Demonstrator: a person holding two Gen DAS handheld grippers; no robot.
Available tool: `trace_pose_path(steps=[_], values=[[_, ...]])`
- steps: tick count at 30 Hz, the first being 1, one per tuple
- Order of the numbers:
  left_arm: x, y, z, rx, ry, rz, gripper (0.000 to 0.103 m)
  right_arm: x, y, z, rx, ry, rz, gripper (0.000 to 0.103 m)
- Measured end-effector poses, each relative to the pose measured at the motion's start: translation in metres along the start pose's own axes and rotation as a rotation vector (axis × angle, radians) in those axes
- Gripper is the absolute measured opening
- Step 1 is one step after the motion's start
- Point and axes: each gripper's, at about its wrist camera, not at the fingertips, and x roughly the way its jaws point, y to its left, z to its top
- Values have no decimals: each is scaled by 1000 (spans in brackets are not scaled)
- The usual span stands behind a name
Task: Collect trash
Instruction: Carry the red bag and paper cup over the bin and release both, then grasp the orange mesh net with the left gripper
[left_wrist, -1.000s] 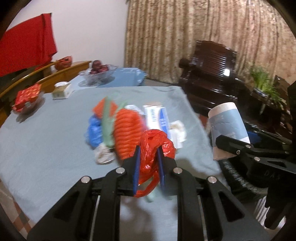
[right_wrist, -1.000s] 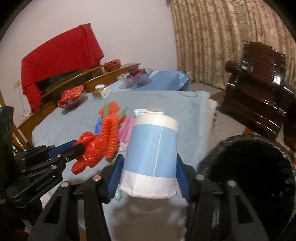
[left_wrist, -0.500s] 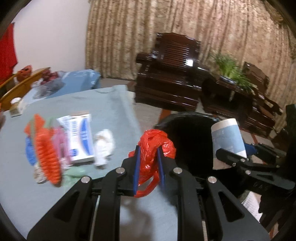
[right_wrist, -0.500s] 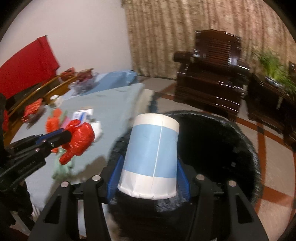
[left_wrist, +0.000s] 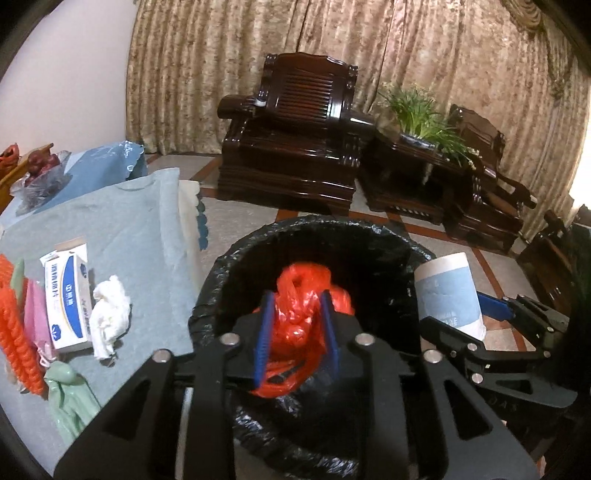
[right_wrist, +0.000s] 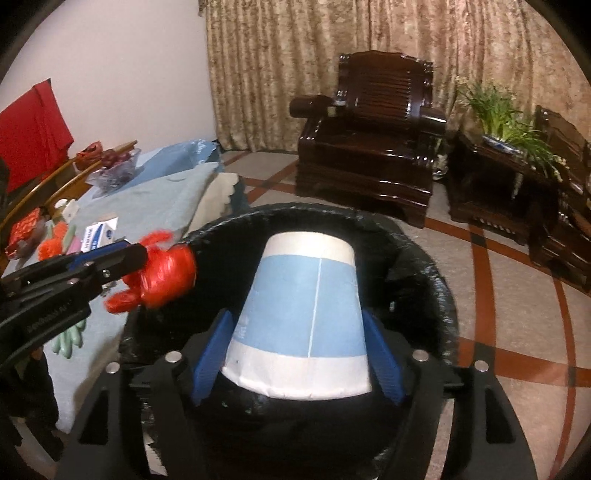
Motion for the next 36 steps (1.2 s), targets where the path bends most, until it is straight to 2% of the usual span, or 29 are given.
trace_pose_path(steps=[4, 5, 9, 14, 21, 26, 31, 36], values=[[-8, 4, 2, -6, -27, 0, 53, -5, -3, 2, 10, -24, -27, 92], [-12, 6, 3, -7, -39, 8, 61, -7, -3, 3, 12, -40, -32, 97], [-31, 23, 4, -28, -68, 39, 76, -9, 4, 10, 14, -60, -18, 97], [-64, 54, -3, -48, -101, 128, 85, -10, 27, 18, -3, -75, 34, 97], [-113, 109, -22, -97, -132, 311, 86, -2, 90, 28, -72, -88, 160, 97], [-135, 155, -35, -179, -130, 427, 86, 8, 143, 32, -155, -94, 242, 97], [-135, 187, -43, -239, -119, 484, 86, 23, 177, 34, -191, -91, 280, 97], [-117, 204, -41, -256, -103, 500, 86, 38, 193, 35, -202, -82, 286, 97]])
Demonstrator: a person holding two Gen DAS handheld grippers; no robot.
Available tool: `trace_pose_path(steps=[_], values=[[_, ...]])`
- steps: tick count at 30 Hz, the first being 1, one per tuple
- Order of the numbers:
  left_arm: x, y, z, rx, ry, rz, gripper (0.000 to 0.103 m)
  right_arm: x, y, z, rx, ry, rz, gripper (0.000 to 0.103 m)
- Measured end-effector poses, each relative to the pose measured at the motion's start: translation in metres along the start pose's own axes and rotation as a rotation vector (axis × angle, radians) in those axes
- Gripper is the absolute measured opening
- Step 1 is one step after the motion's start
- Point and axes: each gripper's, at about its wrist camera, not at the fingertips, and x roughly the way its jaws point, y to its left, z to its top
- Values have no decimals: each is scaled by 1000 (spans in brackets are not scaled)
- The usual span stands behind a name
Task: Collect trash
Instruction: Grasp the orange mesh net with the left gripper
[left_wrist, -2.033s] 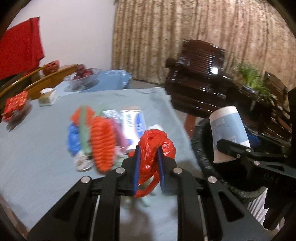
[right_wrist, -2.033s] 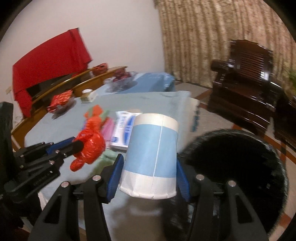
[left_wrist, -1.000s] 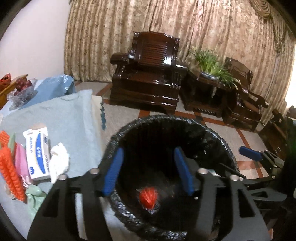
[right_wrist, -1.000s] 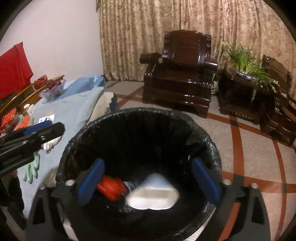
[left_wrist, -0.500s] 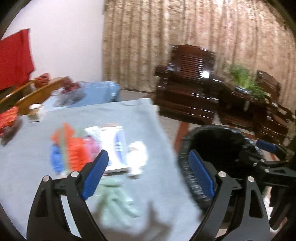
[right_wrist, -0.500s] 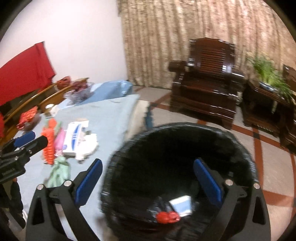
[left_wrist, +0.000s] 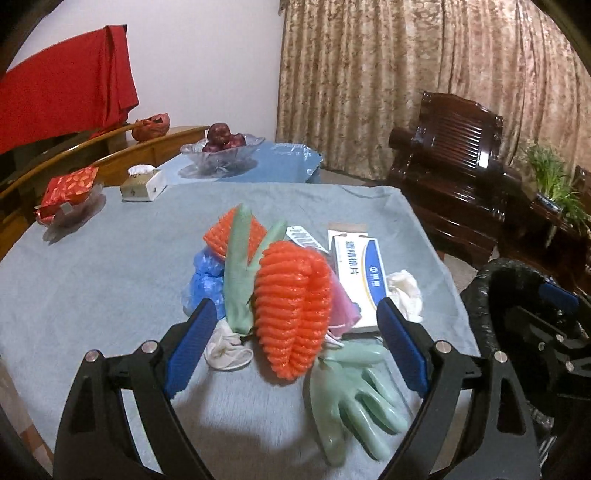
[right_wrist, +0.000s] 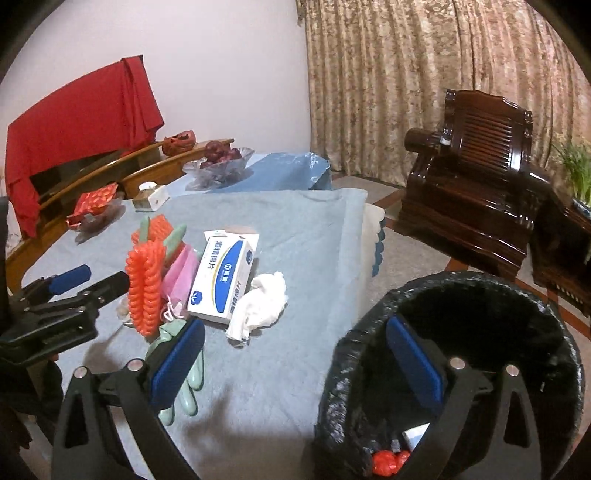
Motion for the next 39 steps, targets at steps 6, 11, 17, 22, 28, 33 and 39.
trace_pose_path(steps=[6, 11, 17, 22, 28, 33, 39], values=[[31, -6, -4, 5, 32, 27, 85, 9, -4, -2, 12, 14, 0, 97], [51, -6, -11, 17, 49, 62, 75, 14, -10, -2, 24, 23, -9, 97], [61, 0, -12, 8, 77, 48, 43, 14, -10, -3, 15, 26, -10, 97], [46, 6, -10, -2, 53, 20, 33, 13, -2, -1, 1, 18, 8, 97], [18, 16, -7, -22, 17, 12, 30, 13, 15, 3, -15, 5, 37, 97], [-5, 32, -9, -45, 1, 18, 30, 16, 34, 5, -37, 0, 71, 97], [-14, 52, -25, -58, 50, 47, 30, 28, 61, -3, -57, 26, 116, 97]])
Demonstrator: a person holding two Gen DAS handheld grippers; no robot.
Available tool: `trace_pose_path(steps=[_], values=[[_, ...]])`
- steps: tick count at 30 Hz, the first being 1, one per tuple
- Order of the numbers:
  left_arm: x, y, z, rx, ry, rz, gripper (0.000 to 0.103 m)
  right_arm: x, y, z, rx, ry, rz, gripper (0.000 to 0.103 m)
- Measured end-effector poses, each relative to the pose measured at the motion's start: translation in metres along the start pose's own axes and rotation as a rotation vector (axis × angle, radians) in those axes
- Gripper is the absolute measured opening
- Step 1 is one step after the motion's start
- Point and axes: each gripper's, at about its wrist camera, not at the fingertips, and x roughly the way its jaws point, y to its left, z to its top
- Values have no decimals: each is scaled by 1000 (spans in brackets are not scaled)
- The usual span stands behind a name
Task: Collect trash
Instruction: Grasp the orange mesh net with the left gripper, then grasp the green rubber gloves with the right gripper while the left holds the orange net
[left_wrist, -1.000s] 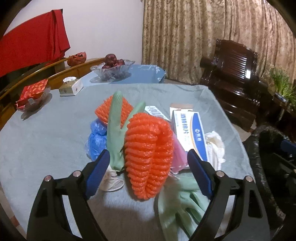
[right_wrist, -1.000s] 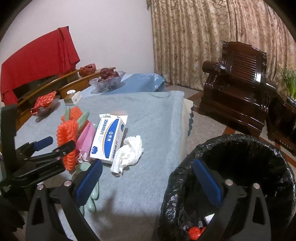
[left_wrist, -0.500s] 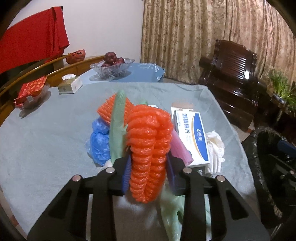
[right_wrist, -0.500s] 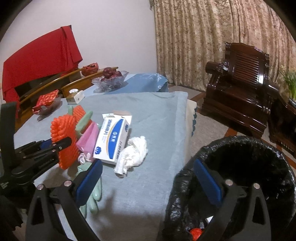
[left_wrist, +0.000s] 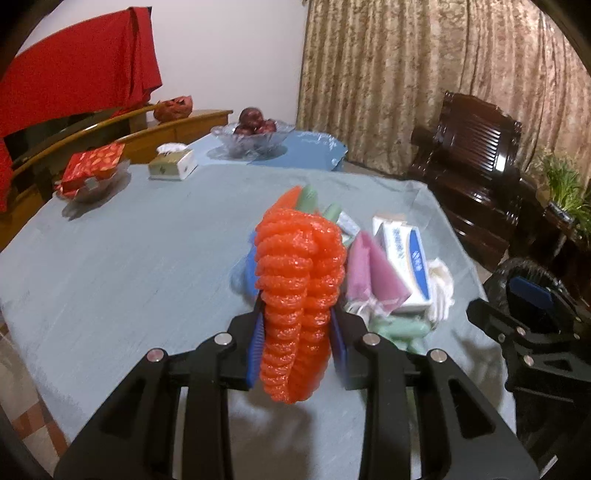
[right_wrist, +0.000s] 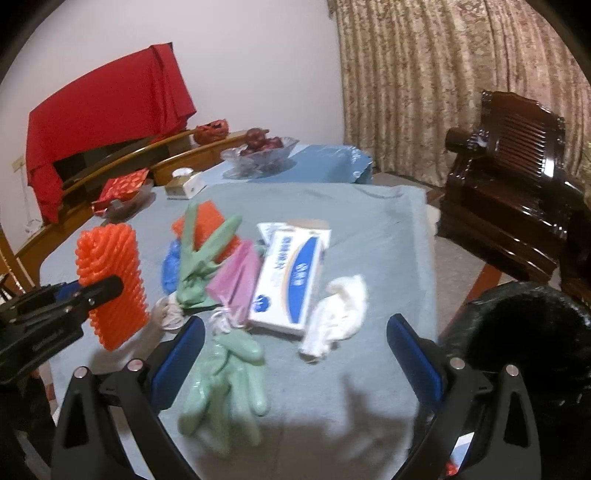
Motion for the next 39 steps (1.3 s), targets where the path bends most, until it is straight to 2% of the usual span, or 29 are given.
trace_pose_path(steps=[6, 22, 24, 26, 27, 29, 32, 39], values=[[4, 20, -16, -15, 51, 15, 30, 19, 22, -12, -35, 38, 17, 95], [15, 37, -34, -34, 94, 13, 30, 67, 48, -33, -48, 153, -2, 83], [16, 39, -34, -41, 95, 12, 30, 72, 49, -35, -50, 178, 3, 78], [16, 39, -34, -46, 96, 12, 30, 78, 49, -38, -48, 215, 29, 61], [16, 40, -34, -49, 95, 11, 30, 79, 50, -39, -50, 230, 41, 56], [16, 40, -34, -53, 95, 10, 30, 76, 53, -40, -63, 230, 57, 40], [13, 39, -33, -51, 93, 11, 30, 70, 55, -39, -71, 234, 93, 28], [2, 33, -27, -50, 80, -2, 30, 42, 57, -29, -77, 198, 140, 25]])
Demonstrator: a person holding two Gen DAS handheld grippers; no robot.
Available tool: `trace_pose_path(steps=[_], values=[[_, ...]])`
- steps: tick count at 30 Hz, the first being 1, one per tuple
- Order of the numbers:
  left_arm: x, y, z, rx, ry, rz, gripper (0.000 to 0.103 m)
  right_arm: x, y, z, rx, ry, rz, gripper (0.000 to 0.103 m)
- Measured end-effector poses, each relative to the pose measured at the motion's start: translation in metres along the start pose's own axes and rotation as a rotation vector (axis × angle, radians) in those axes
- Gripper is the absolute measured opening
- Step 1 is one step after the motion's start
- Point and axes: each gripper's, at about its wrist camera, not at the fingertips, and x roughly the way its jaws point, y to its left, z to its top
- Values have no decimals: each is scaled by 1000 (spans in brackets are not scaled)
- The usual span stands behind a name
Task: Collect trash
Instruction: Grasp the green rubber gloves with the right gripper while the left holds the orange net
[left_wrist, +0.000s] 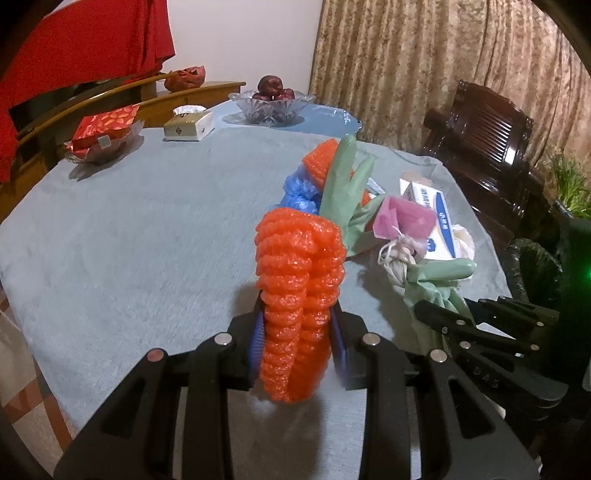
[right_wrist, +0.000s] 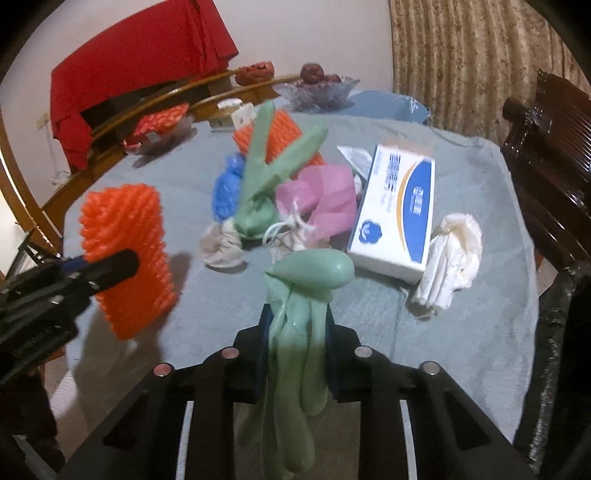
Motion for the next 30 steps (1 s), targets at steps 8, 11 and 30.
trace_pose_path(steps=[8, 11, 30], values=[[-19, -22, 5, 26, -24, -42, 30, -47, 4, 10, -17, -79, 28, 25], [-24, -30, 7, 36, -30, -60, 30, -62, 3, 11, -19, -101, 29, 25], [-54, -113, 28, 139, -95, -195, 30, -145, -42, 11, 52, -261, -55, 25]])
